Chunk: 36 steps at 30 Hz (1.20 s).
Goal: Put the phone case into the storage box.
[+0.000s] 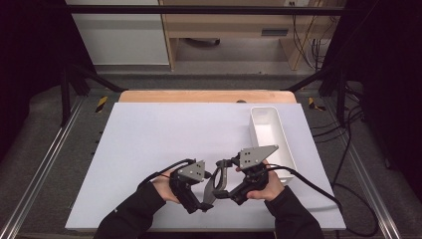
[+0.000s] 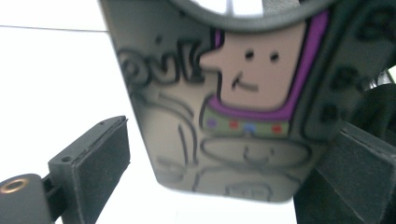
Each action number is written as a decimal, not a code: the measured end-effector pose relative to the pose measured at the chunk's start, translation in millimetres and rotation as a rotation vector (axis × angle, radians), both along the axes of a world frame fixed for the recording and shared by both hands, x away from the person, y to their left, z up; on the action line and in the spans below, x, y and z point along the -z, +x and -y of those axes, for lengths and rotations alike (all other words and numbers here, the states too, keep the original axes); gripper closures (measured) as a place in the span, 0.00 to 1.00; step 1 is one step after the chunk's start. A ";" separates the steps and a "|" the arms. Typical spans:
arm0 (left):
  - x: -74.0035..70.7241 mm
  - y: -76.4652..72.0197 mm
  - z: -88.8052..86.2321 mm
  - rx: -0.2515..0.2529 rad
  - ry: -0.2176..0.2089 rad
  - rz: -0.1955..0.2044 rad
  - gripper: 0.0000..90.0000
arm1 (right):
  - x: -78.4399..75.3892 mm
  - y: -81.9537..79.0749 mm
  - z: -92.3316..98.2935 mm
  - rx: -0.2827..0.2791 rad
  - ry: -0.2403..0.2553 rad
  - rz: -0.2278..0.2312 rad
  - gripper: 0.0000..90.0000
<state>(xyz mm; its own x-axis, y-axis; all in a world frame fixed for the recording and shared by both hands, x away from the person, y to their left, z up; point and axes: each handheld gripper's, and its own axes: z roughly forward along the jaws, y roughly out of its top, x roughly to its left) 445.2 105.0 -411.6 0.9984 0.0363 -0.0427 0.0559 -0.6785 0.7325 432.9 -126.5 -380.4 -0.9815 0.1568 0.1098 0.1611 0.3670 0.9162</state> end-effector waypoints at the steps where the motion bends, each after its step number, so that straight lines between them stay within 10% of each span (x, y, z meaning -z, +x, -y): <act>1: -1.0 0.6 -3.8 -0.009 -0.001 0.003 0.03 | -1.0 0.1 1.0 0.007 0.001 0.004 0.14; 36: 1.4 -2.1 -144.8 -0.558 -0.281 0.113 0.00 | -36.4 11.3 26.7 0.360 0.002 0.050 0.14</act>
<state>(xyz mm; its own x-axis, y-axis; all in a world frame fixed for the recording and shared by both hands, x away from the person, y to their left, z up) 443.0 249.8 -413.0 0.8313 0.5554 -0.0220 0.2578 -0.3501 0.9005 444.2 -153.1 -344.0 -0.8676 0.4932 0.0632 0.2344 0.2936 0.9268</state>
